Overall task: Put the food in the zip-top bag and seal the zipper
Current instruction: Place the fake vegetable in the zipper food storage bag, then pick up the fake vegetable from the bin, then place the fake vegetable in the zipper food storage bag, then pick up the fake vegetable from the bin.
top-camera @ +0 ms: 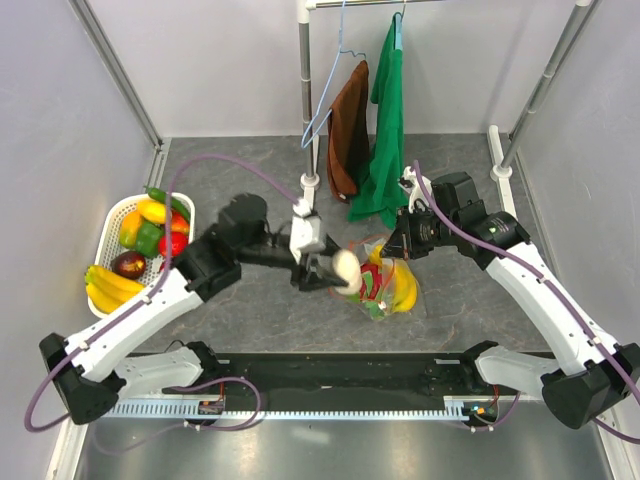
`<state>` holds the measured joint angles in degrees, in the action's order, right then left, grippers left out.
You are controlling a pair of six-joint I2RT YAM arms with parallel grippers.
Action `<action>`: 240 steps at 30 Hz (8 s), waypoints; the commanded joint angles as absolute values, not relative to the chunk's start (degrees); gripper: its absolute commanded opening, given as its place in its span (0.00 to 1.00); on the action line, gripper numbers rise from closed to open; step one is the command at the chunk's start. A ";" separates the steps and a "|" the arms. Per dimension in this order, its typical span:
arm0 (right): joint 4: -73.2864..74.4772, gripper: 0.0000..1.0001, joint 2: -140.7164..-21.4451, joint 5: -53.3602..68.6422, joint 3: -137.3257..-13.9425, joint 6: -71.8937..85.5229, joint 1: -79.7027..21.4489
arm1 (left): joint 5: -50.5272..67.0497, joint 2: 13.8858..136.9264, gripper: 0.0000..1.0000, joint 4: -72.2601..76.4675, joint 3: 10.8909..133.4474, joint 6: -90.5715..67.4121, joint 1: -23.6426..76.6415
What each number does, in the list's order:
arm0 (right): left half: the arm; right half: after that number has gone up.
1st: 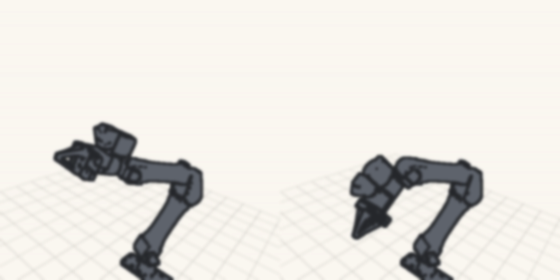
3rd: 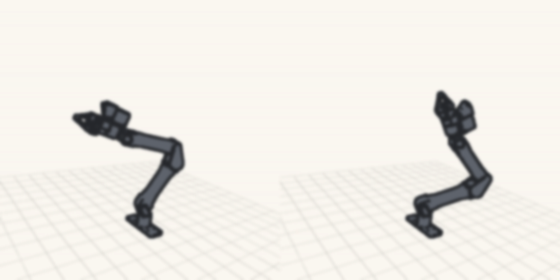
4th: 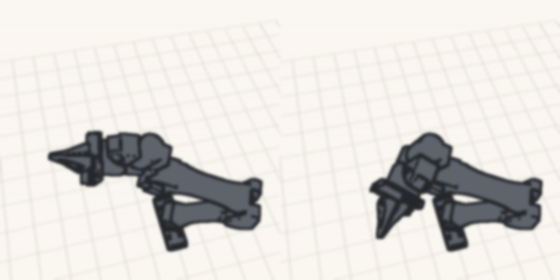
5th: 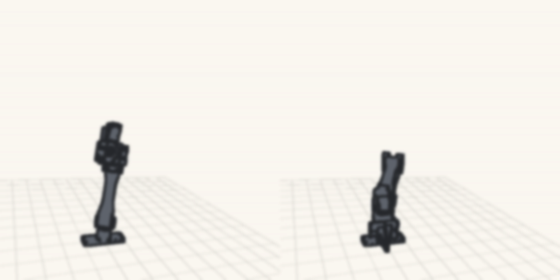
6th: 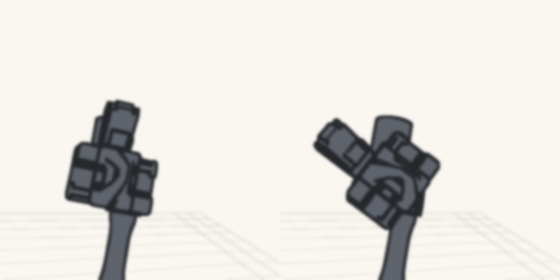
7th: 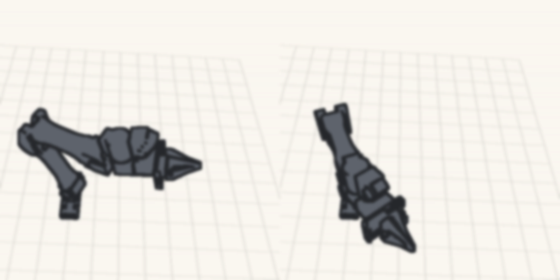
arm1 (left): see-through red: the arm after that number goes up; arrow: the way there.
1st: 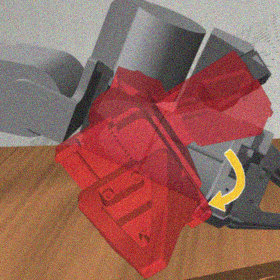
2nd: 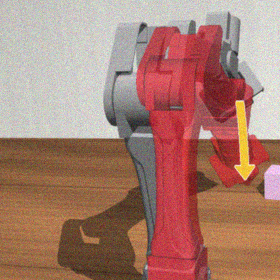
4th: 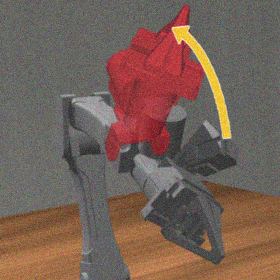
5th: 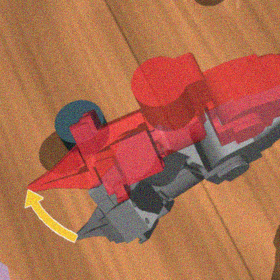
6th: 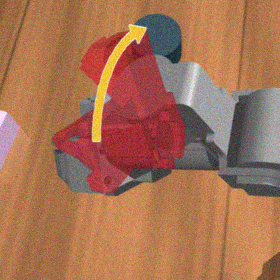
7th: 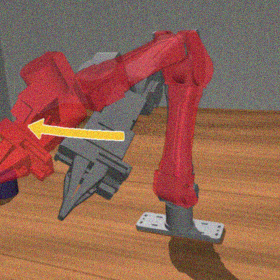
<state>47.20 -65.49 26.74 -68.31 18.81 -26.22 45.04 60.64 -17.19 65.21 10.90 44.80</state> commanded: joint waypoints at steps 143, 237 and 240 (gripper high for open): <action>42.19 0.00 -63.81 36.74 -65.57 18.28 -24.17 | 33.32 67.14 0.16 -9.41 62.40 5.81 50.43; 44.12 0.00 -65.04 38.15 -67.67 17.14 -24.08 | -2.37 88.42 0.99 -41.50 68.57 57.82 -31.82; 44.21 0.00 -65.30 37.79 -68.20 17.14 -24.08 | -4.13 87.98 1.00 -37.63 66.02 60.99 -31.82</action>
<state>45.52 -65.19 36.67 -65.10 17.21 -24.14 0.89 91.00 -45.93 68.55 52.40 -31.68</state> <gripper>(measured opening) 0.010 0.992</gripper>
